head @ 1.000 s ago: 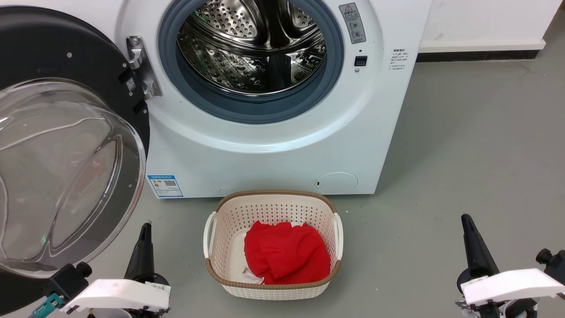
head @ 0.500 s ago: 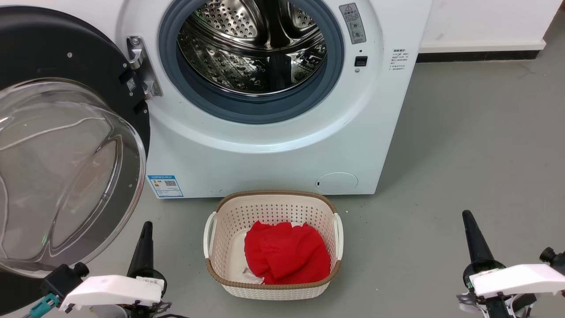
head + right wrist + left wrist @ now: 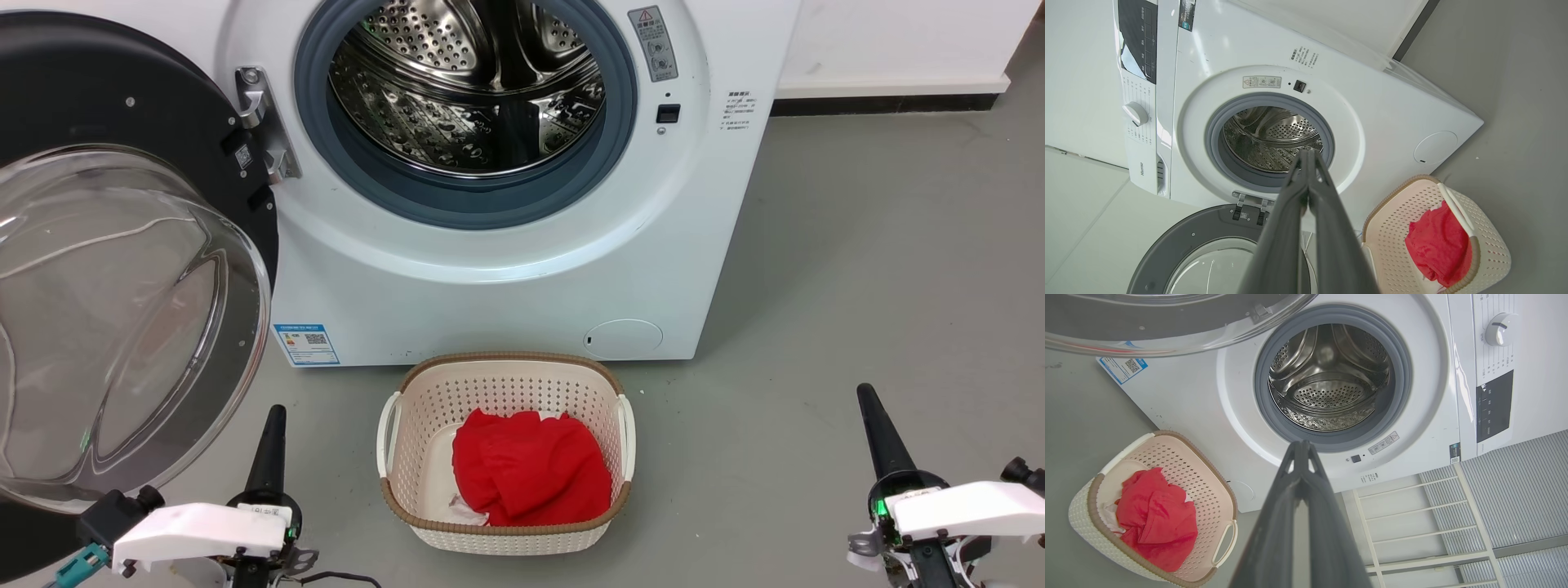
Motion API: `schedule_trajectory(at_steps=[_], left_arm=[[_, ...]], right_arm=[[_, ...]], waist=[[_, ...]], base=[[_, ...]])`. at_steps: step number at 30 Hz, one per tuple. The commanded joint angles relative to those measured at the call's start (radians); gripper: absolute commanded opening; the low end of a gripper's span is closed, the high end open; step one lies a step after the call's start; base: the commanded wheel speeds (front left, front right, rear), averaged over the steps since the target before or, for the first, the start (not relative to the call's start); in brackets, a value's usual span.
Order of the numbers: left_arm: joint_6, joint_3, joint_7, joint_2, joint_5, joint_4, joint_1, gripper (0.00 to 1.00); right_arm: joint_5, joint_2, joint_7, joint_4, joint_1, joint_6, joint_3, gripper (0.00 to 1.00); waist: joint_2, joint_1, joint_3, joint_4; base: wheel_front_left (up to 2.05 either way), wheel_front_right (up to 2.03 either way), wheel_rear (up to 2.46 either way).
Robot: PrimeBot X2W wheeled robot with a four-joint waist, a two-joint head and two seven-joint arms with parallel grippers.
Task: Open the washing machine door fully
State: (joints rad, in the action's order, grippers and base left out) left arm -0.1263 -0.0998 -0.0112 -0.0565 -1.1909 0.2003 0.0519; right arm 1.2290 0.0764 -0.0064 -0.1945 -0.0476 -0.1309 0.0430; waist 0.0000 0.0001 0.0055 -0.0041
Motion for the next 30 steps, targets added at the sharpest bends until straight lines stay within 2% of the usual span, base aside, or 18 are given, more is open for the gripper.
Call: schedule_trajectory(at_steps=[1, 30], left_arm=[[-0.004, -0.002, -0.004, -0.002, -0.019, -0.003, 0.026, 0.00], [-0.005, -0.011, -0.068, 0.004, -0.274, 0.028, 0.049, 0.00]], right_arm=[[0.022, 0.006, 0.004, 0.004, -0.022, 0.000, 0.003, 0.00], [0.270, 0.001, 0.061, -0.030, -0.048, 0.000, 0.025, 0.00]], waist=[[0.0000, 0.0000, 0.000, 0.000], [0.0000, -0.0001, -0.001, 0.002]], base=[[0.00, 0.00, 0.00], [0.00, 0.00, 0.00]])
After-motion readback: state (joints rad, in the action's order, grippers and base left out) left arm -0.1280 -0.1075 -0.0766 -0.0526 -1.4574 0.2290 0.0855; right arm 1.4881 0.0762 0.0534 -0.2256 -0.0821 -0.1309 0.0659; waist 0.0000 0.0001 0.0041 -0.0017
